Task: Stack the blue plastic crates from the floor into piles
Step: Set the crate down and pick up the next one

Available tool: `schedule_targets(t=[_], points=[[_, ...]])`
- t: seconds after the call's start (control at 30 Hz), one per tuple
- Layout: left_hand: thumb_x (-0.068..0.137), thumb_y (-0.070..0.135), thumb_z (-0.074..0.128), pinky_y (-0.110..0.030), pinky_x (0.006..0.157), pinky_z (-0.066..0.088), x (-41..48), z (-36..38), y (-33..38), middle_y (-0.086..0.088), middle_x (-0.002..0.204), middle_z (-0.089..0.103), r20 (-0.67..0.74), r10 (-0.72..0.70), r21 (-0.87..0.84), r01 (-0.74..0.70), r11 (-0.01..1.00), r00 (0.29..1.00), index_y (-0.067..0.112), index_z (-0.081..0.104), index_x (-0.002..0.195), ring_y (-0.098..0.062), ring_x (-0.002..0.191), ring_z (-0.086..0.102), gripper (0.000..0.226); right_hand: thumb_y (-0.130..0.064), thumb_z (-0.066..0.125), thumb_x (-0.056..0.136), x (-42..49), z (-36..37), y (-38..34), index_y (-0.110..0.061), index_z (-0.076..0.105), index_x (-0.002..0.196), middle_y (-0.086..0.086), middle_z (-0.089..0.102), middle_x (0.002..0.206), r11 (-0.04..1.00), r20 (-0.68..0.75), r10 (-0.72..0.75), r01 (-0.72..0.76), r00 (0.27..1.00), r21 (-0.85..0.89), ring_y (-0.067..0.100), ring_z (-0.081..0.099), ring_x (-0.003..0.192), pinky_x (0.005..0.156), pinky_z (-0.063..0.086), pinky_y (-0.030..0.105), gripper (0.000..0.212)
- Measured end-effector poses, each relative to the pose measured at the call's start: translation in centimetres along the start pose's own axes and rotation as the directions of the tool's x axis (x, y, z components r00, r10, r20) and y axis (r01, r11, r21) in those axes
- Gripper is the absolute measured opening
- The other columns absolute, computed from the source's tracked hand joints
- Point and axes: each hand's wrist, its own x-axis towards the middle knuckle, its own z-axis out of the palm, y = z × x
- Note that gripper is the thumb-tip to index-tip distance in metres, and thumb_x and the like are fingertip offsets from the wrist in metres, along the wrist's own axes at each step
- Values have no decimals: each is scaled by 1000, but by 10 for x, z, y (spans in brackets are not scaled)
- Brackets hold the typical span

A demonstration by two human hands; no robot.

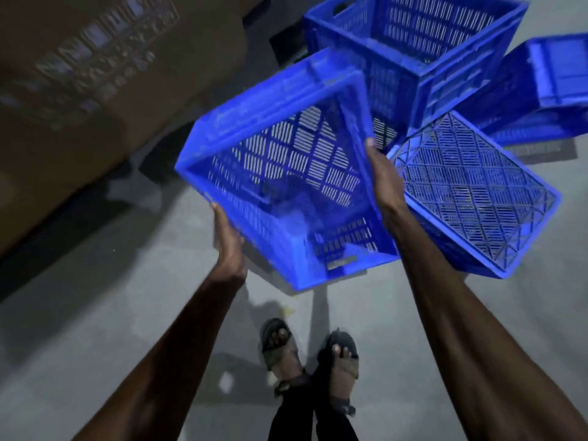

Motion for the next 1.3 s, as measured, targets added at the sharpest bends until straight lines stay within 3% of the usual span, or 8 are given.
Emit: schedule_targets(t=[0.07,0.2,0.33,0.63,0.8,1.0,1.17,1.3], points=[[100,72,23,-39,115,40,-29,-8,-28,10,153,50,-14,-60,-88,58,994,998,32,34,157,-15,140,49,71,-89,31,81,2,4,-3,-34,57,139,-2,59,143,978,13,-72,73,997,-194,21,52,132,109,37,39,84],[105,51,38,-19,57,44,-70,-4,-93,20,99,69,-88,-186,-268,156,951,979,21,17,163,-5,93,72,68,-81,38,88,7,26,8,-32,60,130,9,68,127,838,128,-198,235,972,-493,30,60,121,97,44,38,68],[97,75,22,-36,111,36,-101,-10,-161,5,151,52,-278,-481,-254,419,871,831,32,41,154,-23,141,47,74,-70,31,98,25,70,52,-24,57,129,18,64,127,594,306,-187,356,933,-722,38,58,120,99,42,46,61],[85,81,38,-46,117,34,-70,-20,-239,8,155,49,-402,-346,-237,269,934,848,36,37,155,-20,139,48,82,-65,36,98,64,128,140,-17,46,138,18,56,134,413,424,-223,479,878,-775,36,51,126,105,32,51,64],[97,67,46,-51,118,37,-20,-25,-257,3,143,56,-440,-269,-258,166,952,857,32,54,131,-26,133,55,49,-65,46,93,91,127,151,-15,33,149,16,45,145,341,434,-196,476,879,-810,36,42,135,113,19,62,76],[86,86,35,-55,119,30,-22,-14,-238,3,151,44,-471,-547,-400,386,832,692,29,33,157,-27,139,45,91,-55,52,93,88,109,148,-18,20,157,9,35,155,344,517,-172,543,838,-766,30,34,141,114,14,67,80],[106,45,46,-39,112,31,-39,-4,-165,-31,145,49,-841,-49,144,310,940,539,-7,47,141,-43,135,47,62,-48,51,97,48,70,139,-21,35,153,2,36,159,601,296,-359,462,885,-652,23,34,145,118,19,59,65],[105,33,51,-22,105,37,-17,-22,-126,-28,126,61,-471,608,706,-140,694,639,-11,57,126,-40,122,57,50,-46,54,97,5,6,169,-18,51,141,3,58,142,800,-76,-380,286,922,-527,24,52,131,114,33,53,52]])
